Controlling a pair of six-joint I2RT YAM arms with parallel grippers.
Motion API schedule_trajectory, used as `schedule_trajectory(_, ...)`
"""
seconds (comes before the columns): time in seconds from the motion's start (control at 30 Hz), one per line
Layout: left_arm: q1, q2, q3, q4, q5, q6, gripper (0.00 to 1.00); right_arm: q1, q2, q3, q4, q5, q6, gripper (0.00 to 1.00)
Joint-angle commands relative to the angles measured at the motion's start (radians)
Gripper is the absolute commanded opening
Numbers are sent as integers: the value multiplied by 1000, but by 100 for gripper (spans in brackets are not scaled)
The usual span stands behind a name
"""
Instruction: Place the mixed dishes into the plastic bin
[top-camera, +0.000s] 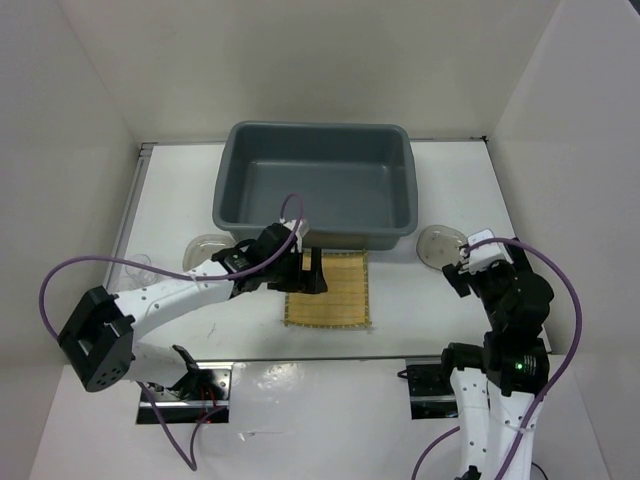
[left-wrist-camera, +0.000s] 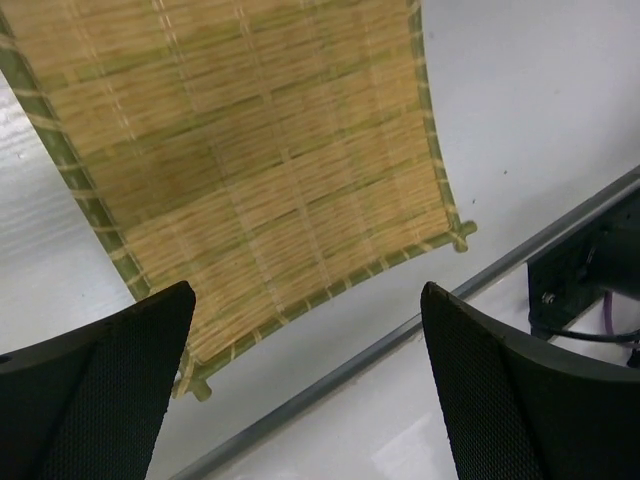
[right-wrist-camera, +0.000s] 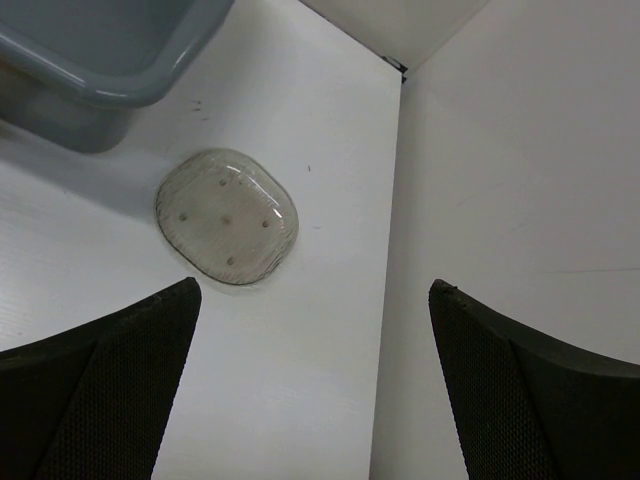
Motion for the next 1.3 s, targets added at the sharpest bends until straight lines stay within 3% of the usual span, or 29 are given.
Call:
schedule_trajectory(0.0,0,-18,-18,69,-68,-30,100,-4,-22,23,48,36,40,99)
schedule_trajectory(0.17,0,-9,-102,121,-168,-143,100,-4,-13,14,76,59,75,99)
schedule_trajectory(0.47,58,-18,-219,202,-177,-240,100,-4,-13,68,77,10,154,99)
schedule_trajectory(0.6,80,17,-256,250,-121,-251,100,-4,-13,68,77,-1,154,99)
schedule_trajectory(0.93,103,325,-257,492,92,-222,100,-4,-102,-3,96,11,135,99)
schedule_trajectory(1.03,103,335,-257,504,93,-222,100,-4,-111,-12,107,20,135,99)
schedule_trajectory(1.17,103,305,-285,514,93,-222,92,-4,-111,-22,116,40,144,99)
schedule_trajectory(1.27,103,267,-305,503,93,-213,77,-4,-111,-23,125,40,144,99)
